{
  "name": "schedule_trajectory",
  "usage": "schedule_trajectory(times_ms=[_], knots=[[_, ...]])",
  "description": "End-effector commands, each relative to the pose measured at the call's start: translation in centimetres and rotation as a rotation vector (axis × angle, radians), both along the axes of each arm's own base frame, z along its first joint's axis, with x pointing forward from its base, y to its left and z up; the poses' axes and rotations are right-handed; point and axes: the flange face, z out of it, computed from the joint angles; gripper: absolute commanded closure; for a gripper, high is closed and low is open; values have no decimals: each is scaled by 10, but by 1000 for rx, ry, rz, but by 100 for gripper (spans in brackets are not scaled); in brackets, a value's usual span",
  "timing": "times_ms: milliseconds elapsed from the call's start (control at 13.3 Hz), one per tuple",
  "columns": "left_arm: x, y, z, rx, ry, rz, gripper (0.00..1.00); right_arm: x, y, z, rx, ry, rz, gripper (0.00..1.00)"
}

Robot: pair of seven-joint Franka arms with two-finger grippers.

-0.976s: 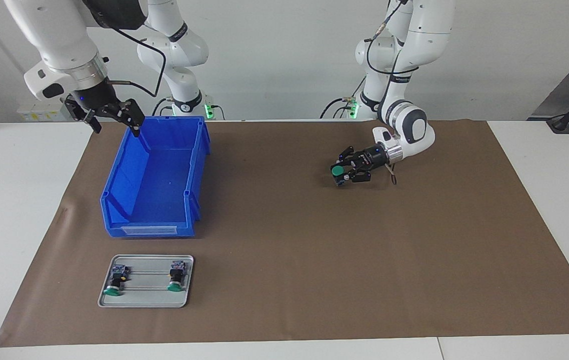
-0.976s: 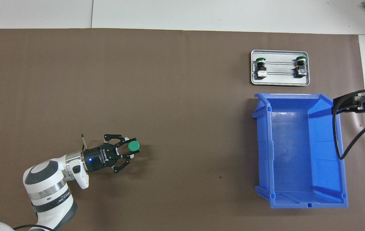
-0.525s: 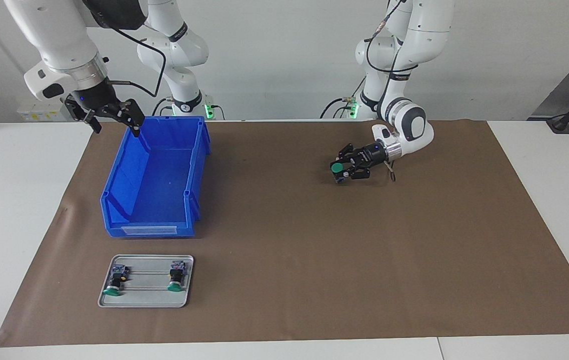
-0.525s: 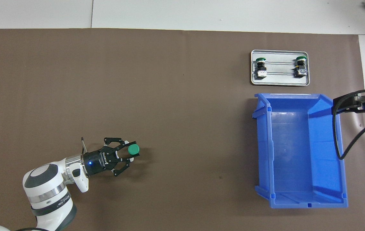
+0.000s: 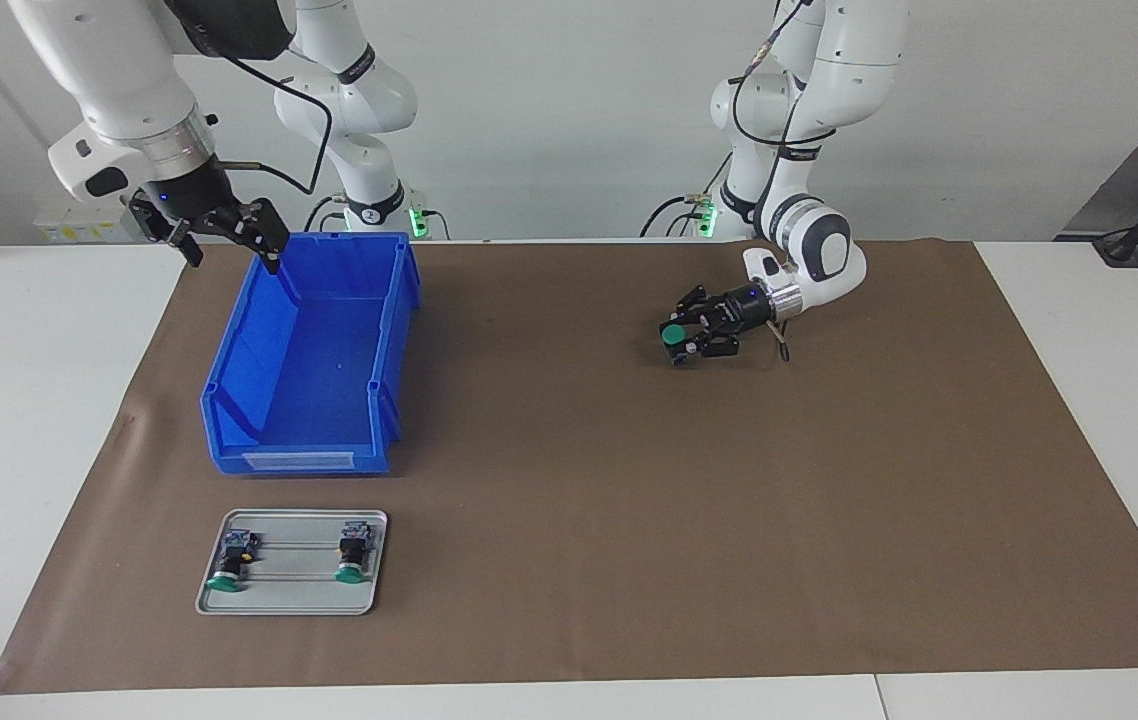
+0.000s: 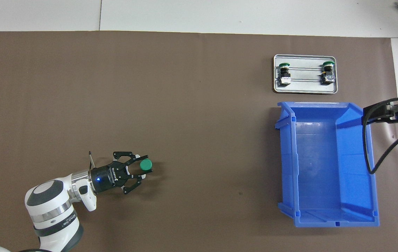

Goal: Place and press button with both arms
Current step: 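Open the left gripper to release the upright button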

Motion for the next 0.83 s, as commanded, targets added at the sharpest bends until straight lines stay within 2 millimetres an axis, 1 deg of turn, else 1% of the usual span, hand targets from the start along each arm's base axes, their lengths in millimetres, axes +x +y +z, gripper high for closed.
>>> schedule_trajectory(times_ms=[0,150,300,450,525,676,751], knots=[[-7,30,0,42,-103,-13,15,-4,-1,-2,31,-15,-21,0],[-7,47,-1,66,-101,-35,15,-4,2,-2,62,-15,-53,0],[-7,57,-2,78,-84,-52,15,-4,7,-2,60,-13,-52,0],[-6,64,0,82,-58,-82,15,-4,7,-2,60,-13,-46,0],[-2,75,3,82,-39,-79,17,-4,7,-2,61,-15,-43,0],[10,84,11,94,20,-131,20,-4,7,-2,61,-15,-43,0],[18,94,17,114,58,-147,22,-4,7,-2,61,-15,-43,0]])
